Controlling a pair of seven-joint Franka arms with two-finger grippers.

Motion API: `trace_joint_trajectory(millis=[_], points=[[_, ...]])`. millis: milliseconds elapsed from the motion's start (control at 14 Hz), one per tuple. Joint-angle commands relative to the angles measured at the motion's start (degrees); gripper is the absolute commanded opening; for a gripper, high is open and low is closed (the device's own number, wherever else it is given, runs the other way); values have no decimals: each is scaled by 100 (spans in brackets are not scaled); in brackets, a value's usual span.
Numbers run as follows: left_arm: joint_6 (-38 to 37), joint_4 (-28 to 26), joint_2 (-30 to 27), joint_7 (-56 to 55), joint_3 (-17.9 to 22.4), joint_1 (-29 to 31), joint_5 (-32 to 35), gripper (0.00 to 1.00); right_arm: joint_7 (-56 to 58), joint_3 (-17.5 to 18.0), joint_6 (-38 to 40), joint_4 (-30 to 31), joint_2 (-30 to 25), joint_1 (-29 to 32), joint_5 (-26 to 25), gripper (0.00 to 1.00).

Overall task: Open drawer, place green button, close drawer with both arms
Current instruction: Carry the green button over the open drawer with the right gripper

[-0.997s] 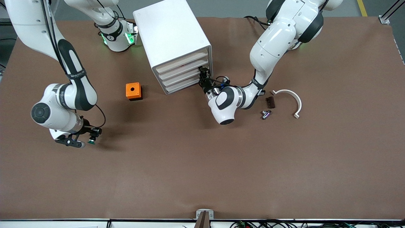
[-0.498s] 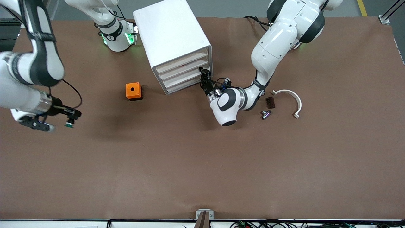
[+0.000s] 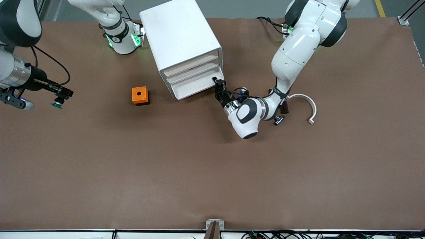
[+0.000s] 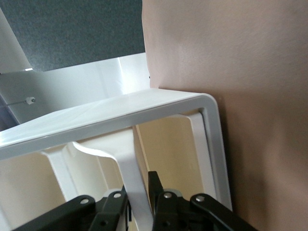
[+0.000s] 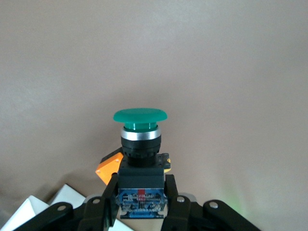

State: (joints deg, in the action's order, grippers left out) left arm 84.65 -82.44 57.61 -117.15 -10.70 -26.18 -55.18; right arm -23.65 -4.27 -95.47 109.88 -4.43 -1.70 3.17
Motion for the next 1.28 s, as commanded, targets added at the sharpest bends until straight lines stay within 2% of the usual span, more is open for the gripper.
trace_joint_trajectory(millis=[0, 356, 712, 854, 926, 1068, 1139, 1210], points=[[-54, 105, 13, -9, 15, 279, -81, 18, -1068, 49, -84, -46, 100, -532, -88, 0], [-28, 246, 22, 8, 15, 579, -81, 18, -2378, 58, -445, 7, 179, -1323, -9, 0], [-1, 351, 31, 26, 24, 746, -72, 18, -3758, 58, -910, -10, 539, -2175, 8, 0], [-1, 360, 31, 35, 24, 764, -72, 24, -4294, 58, -1165, -19, 767, -2518, 43, 0], [-1, 360, 31, 35, 24, 772, -72, 27, -4506, 58, -1340, -37, 881, -2642, 218, 0], [7, 360, 48, 52, 24, 772, -72, 40, -4918, 58, -1596, -115, 1074, -2914, 360, 0], [8, 360, 48, 61, 24, 764, -72, 56, -5095, 58, -1667, -212, 1224, -3028, 360, 0], [25, 360, 40, 61, 24, 772, -72, 66, -5297, 58, -1667, -395, 1408, -3160, 369, 0]])
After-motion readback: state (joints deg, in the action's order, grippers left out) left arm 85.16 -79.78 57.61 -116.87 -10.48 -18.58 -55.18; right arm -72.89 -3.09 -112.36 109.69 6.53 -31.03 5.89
